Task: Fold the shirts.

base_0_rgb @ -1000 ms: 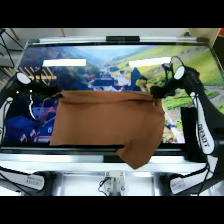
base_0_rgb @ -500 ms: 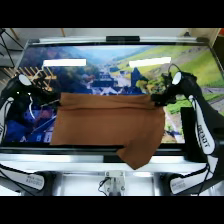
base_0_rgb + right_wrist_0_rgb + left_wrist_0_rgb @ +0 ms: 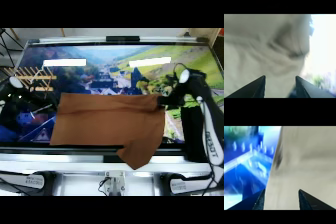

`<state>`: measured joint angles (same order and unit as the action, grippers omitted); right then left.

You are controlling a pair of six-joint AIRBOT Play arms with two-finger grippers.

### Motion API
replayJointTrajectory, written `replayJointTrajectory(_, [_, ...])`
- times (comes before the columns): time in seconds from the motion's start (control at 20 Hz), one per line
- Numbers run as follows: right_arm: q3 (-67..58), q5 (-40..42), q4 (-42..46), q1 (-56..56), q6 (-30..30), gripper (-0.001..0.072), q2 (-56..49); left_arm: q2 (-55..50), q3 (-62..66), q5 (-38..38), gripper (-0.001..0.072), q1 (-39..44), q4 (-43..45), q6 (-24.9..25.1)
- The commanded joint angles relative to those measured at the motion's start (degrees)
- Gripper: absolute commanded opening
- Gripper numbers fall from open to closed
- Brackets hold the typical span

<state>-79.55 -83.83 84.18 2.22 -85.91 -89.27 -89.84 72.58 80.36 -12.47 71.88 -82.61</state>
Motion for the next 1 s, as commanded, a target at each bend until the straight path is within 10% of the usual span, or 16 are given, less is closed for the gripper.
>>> replayJointTrajectory(0.0, [6.2,-4.9,-1.0,5.0,1.7,0.0512,7.8,10.7,-16.9,0.2,0.0509,-3.5,0.1,3.4])
replayJointTrajectory(0.25, [13.8,-4.5,-2.3,8.9,3.0,0.0512,18.4,26.6,-38.2,-13.7,0.0509,-9.2,-2.3,6.4])
replayJointTrajectory(0.75, [14.1,-6.6,-2.7,8.9,3.3,0.0512,20.7,24.1,-42.0,-14.3,0.0512,-11.2,-7.5,11.5])
replayJointTrajectory(0.95, [20.4,-7.2,-3.4,8.9,5.2,0.0512,21.2,23.9,-42.0,-13.7,0.0037,-11.2,-7.5,11.4])
